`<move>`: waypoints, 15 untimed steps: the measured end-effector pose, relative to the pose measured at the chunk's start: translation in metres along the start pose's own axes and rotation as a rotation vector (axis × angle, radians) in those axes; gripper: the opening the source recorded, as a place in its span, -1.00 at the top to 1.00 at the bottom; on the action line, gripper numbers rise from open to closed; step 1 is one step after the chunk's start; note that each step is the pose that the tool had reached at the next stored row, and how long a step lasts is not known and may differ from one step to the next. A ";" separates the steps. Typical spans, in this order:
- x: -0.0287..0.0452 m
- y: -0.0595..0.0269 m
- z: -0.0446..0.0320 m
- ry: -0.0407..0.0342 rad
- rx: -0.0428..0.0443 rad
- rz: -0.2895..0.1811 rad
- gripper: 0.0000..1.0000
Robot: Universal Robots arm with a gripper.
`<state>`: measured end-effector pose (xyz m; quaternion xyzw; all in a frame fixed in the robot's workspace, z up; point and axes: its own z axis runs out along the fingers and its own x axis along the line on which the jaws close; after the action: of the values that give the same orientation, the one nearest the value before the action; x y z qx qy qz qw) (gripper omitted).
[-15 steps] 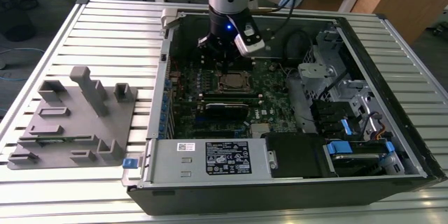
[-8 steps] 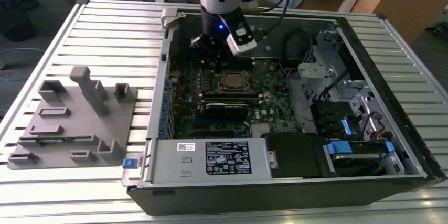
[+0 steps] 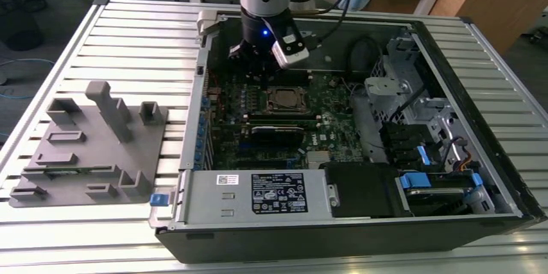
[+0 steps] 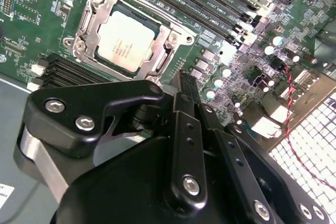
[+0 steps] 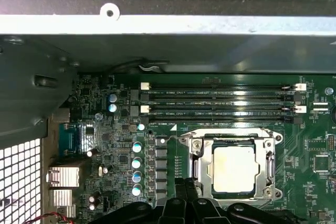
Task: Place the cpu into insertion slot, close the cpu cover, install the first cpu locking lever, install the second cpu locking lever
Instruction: 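Install the first cpu locking lever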
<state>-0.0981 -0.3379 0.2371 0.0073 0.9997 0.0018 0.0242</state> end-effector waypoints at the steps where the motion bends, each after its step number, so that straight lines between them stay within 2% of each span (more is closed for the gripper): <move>1: 0.0000 0.0000 -0.0001 -0.0001 -0.0001 0.000 0.79; 7: -0.0002 0.0000 -0.0046 -0.0001 -0.0001 0.000 0.79; 15: -0.0008 0.0000 -0.0148 0.0000 0.0000 0.000 0.79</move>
<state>-0.0981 -0.3379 0.2519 0.0074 0.9997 0.0018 0.0242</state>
